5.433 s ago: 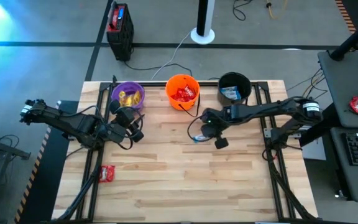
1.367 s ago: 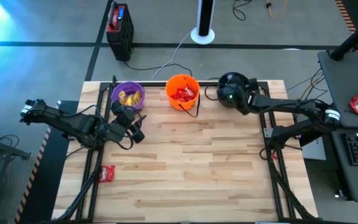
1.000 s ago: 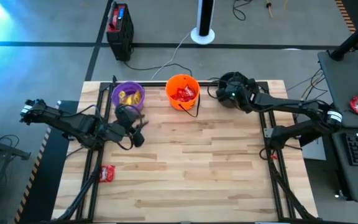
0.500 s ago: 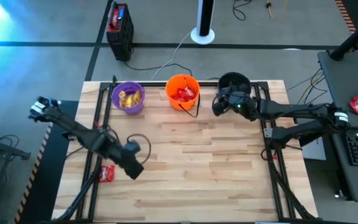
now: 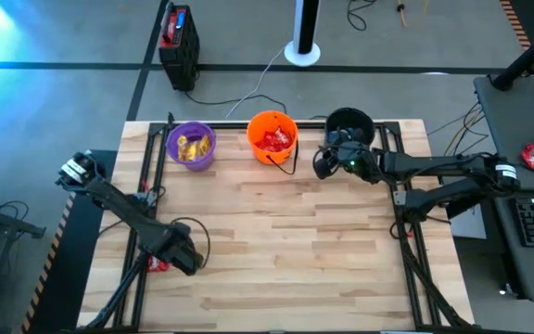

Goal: Sort candy by brand, put in halloween buckets

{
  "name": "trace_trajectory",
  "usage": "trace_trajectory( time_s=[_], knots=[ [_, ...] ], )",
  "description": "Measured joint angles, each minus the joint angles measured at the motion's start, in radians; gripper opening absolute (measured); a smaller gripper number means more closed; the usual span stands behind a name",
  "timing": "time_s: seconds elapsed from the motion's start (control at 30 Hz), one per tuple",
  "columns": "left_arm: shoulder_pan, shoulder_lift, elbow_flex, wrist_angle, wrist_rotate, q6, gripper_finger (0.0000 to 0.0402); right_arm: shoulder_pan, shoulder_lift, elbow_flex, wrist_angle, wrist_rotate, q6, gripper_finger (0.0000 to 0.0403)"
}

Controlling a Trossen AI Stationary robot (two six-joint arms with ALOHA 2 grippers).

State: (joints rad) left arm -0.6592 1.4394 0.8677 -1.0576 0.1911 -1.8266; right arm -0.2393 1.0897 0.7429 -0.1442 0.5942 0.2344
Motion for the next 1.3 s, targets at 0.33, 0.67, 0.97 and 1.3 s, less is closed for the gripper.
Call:
trace_trajectory(
  time_s=[0.33,0.67,0.97,1.3],
  knots=[
    [-0.009,0.113,-0.002,-0.078,0.038,0.002,0.0147,0.017,-0.001,-0.001,0.000,0.000,-0.008,0.0135],
    [-0.017,0.157,-0.037,-0.015,0.063,0.011,0.0204,0.019,-0.001,-0.002,-0.001,0.000,-0.007,0.0139],
    [-0.041,0.183,-0.089,0.046,0.090,-0.015,0.0205,0.019,-0.001,-0.002,-0.001,0.000,-0.007,0.0141],
    [-0.074,0.185,-0.103,0.057,0.086,-0.025,0.0173,0.019,-0.001,-0.007,-0.006,-0.001,-0.006,0.0132]
  ],
)
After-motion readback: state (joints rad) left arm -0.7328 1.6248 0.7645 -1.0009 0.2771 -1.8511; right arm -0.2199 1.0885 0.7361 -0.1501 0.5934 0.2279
